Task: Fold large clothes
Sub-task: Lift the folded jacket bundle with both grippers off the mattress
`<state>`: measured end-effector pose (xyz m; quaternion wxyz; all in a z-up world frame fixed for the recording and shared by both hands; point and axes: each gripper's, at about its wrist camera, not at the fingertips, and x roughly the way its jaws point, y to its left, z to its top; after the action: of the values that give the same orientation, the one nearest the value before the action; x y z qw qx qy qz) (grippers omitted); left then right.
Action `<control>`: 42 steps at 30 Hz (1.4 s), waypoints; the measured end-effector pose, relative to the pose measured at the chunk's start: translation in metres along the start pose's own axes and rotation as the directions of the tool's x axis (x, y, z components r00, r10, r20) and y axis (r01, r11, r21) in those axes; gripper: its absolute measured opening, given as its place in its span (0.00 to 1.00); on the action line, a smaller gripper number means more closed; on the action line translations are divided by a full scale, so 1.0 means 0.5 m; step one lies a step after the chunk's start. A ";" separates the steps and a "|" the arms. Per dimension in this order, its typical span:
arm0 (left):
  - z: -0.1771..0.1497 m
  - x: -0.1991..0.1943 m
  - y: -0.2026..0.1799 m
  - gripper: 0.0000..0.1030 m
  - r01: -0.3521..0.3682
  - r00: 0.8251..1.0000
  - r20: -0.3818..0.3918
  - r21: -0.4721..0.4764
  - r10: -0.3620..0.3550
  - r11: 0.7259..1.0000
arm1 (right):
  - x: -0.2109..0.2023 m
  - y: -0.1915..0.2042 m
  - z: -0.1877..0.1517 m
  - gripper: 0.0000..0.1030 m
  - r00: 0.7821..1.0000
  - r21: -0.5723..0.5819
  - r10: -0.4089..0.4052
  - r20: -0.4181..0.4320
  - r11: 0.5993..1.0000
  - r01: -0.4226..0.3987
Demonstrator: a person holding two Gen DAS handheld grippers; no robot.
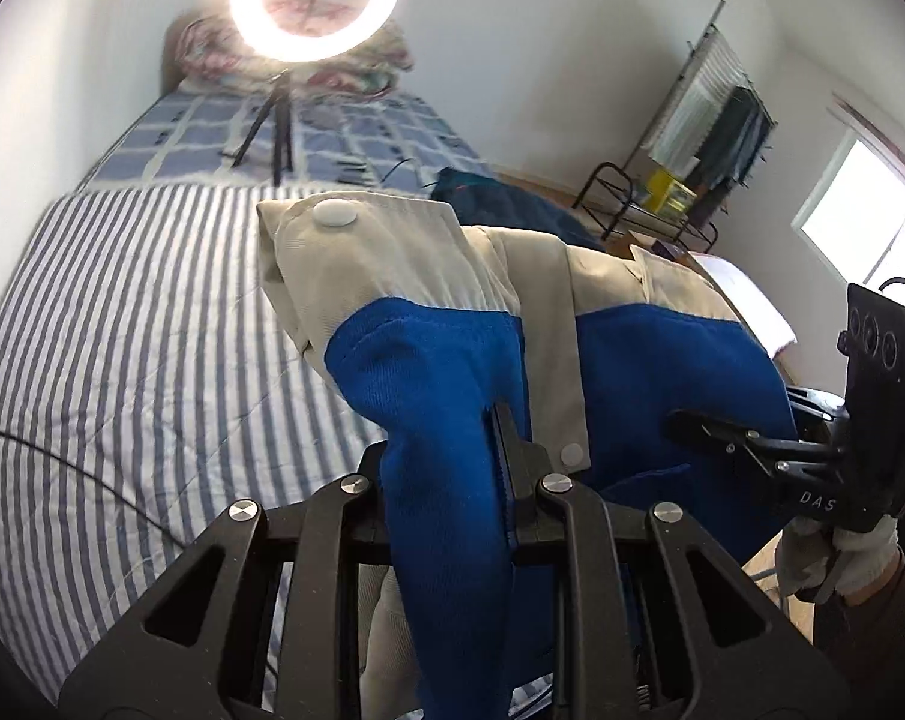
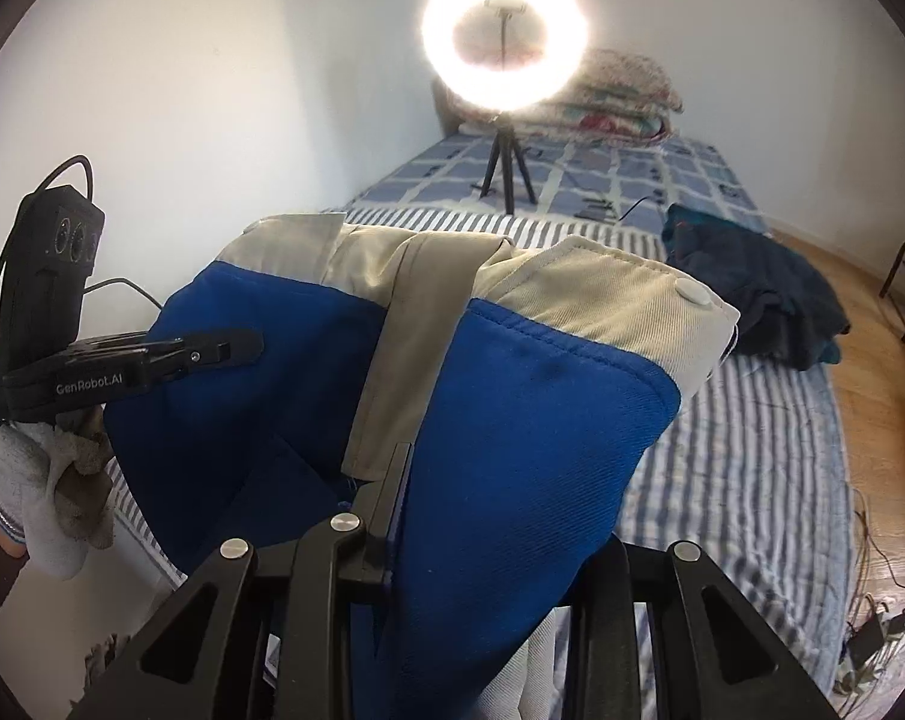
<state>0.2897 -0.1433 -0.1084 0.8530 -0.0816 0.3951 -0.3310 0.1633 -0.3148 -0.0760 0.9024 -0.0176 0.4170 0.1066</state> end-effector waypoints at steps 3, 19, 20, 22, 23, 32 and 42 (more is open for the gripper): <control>0.022 0.007 -0.036 0.19 0.040 0.999 -0.001 0.009 -0.040 0.999 | -0.048 -0.025 0.001 0.29 0.999 0.012 -0.029 0.032 1.000 0.028; 0.213 0.272 -0.189 0.19 0.175 0.984 -0.043 0.045 -0.173 0.984 | -0.088 -0.257 0.098 0.27 0.981 0.086 -0.173 0.086 0.982 0.166; 0.236 0.303 -0.194 0.19 0.183 0.983 -0.043 0.054 -0.181 0.982 | -0.081 -0.277 0.111 0.27 0.980 0.085 -0.181 0.086 0.981 0.174; 0.274 0.357 -0.199 0.19 0.196 0.980 -0.040 0.068 -0.193 0.978 | -0.058 -0.324 0.144 0.26 0.976 0.080 -0.202 0.086 0.978 0.195; 0.300 0.392 -0.201 0.19 0.204 0.979 -0.038 0.074 -0.202 0.976 | -0.046 -0.349 0.162 0.26 0.974 0.080 -0.211 0.087 0.976 0.204; 0.469 0.645 -0.217 0.19 0.240 0.971 -0.038 0.075 -0.237 0.968 | 0.081 -0.559 0.314 0.25 0.955 0.094 -0.280 0.101 0.958 0.271; 0.603 0.825 -0.204 0.19 0.212 0.977 -0.021 0.038 -0.211 0.977 | 0.230 -0.735 0.431 0.24 0.956 0.086 -0.279 0.093 0.958 0.272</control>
<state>0.6514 -0.5182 -0.1201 0.8110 -0.1034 0.3849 -0.4283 0.4733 -0.6273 -0.0434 0.9290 -0.0373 0.3665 -0.0347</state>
